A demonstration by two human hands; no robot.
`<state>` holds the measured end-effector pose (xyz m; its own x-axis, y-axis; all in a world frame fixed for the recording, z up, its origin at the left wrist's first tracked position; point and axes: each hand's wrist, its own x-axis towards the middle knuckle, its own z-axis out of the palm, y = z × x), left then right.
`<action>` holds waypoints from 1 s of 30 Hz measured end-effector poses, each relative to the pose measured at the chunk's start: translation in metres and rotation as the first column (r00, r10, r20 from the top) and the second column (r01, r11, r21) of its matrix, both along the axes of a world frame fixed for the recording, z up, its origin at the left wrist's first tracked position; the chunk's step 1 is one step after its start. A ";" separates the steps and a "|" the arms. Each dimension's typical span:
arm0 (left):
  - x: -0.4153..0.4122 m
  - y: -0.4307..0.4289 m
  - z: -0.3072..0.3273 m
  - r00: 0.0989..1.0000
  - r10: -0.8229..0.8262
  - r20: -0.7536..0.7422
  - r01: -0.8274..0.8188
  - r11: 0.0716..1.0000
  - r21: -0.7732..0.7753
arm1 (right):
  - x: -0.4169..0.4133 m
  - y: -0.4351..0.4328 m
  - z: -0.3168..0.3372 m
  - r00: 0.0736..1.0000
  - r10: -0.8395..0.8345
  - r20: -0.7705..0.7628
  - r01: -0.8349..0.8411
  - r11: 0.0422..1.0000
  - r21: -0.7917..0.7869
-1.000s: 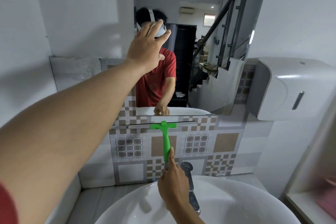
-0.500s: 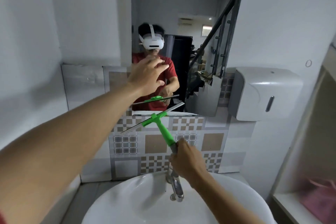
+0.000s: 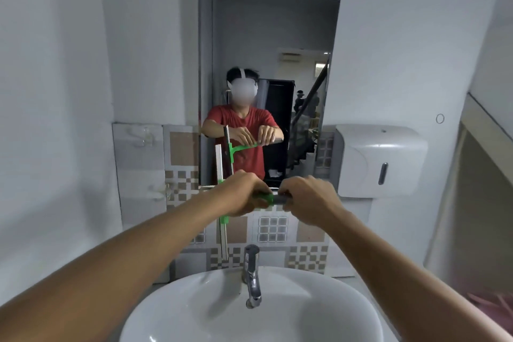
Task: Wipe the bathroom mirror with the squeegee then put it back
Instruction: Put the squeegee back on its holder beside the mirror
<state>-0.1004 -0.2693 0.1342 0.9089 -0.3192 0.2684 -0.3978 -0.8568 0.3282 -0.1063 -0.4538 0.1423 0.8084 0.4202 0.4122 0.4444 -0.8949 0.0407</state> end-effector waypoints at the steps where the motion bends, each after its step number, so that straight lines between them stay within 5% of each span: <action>1: -0.005 -0.001 0.001 1.000 0.015 0.008 -0.015 1.000 -0.021 | -0.002 -0.003 0.004 0.999 0.028 0.016 -0.028 1.000 -0.007; 9: -0.043 0.004 -0.002 0.984 0.177 0.028 -0.170 0.971 -0.166 | -0.010 -0.018 0.019 0.973 0.128 0.190 -0.175 0.952 0.253; 15: -0.071 0.010 -0.010 0.972 0.235 0.003 -0.223 0.926 -0.306 | -0.014 0.009 0.024 0.932 0.353 0.080 -0.290 0.599 0.746; 19: -0.082 0.029 -0.022 0.966 0.257 -0.018 -0.244 0.891 -0.384 | -0.013 0.044 0.025 0.876 0.483 0.020 -0.298 0.506 0.810; 30: -0.053 0.123 -0.040 0.929 0.369 0.011 -0.237 0.618 -0.750 | 0.040 0.171 0.017 0.783 0.616 -0.089 -0.316 0.517 0.795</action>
